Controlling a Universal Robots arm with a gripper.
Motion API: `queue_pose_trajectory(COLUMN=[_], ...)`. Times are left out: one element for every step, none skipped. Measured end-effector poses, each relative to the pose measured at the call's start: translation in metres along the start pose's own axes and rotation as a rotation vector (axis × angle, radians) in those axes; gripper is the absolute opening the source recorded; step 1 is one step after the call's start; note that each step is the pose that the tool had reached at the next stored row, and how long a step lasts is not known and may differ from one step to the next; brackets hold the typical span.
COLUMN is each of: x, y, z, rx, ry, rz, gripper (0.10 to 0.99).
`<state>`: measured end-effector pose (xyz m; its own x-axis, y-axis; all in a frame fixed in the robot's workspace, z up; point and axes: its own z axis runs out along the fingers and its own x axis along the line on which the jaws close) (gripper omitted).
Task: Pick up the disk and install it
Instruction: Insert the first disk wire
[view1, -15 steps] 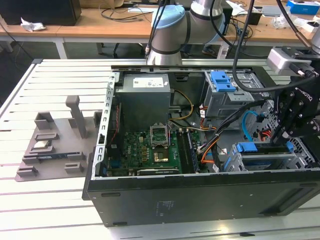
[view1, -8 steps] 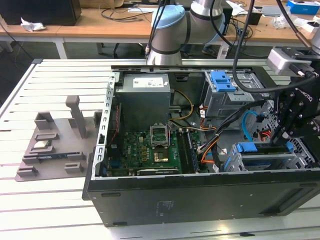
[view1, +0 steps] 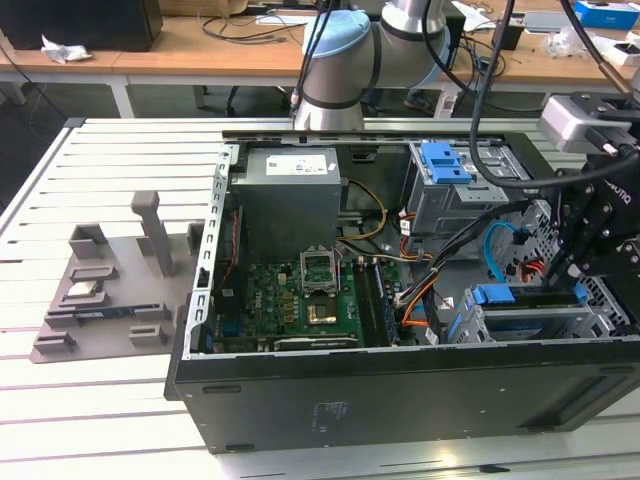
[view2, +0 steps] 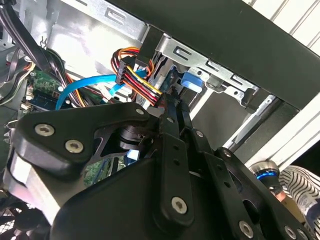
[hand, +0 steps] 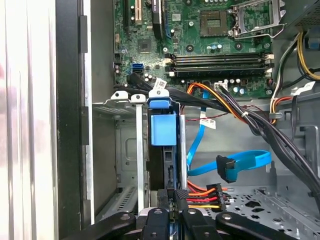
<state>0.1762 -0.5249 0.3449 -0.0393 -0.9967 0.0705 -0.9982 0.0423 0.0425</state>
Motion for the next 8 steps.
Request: queue_pose_trajectory(x=[0.0010, 0.0022, 0.0037, 0.0051, 0.0061, 0.0073, 0.0086, 0.0094], y=[0.0000, 0.0000, -0.0001, -0.0002, -0.0003, -0.0003, -0.0004, -0.0004], z=[0.0001, 0.0001, 0.0003, 0.0003, 0.0004, 0.0004, 0.0006, 0.0006], rx=[-0.001, -0.001, -0.002, -0.002, -0.002, -0.003, -0.003, -0.003], ry=[-0.0128, -0.0256, -0.0382, -0.0503, -0.0580, -0.0610, -0.0641, -0.0663], rz=[-0.001, -0.001, -0.002, -0.002, -0.003, -0.003, -0.003, -0.003], gripper=[0.165, 0.165, 0.165, 0.165, 0.165, 0.165, 0.165, 0.165])
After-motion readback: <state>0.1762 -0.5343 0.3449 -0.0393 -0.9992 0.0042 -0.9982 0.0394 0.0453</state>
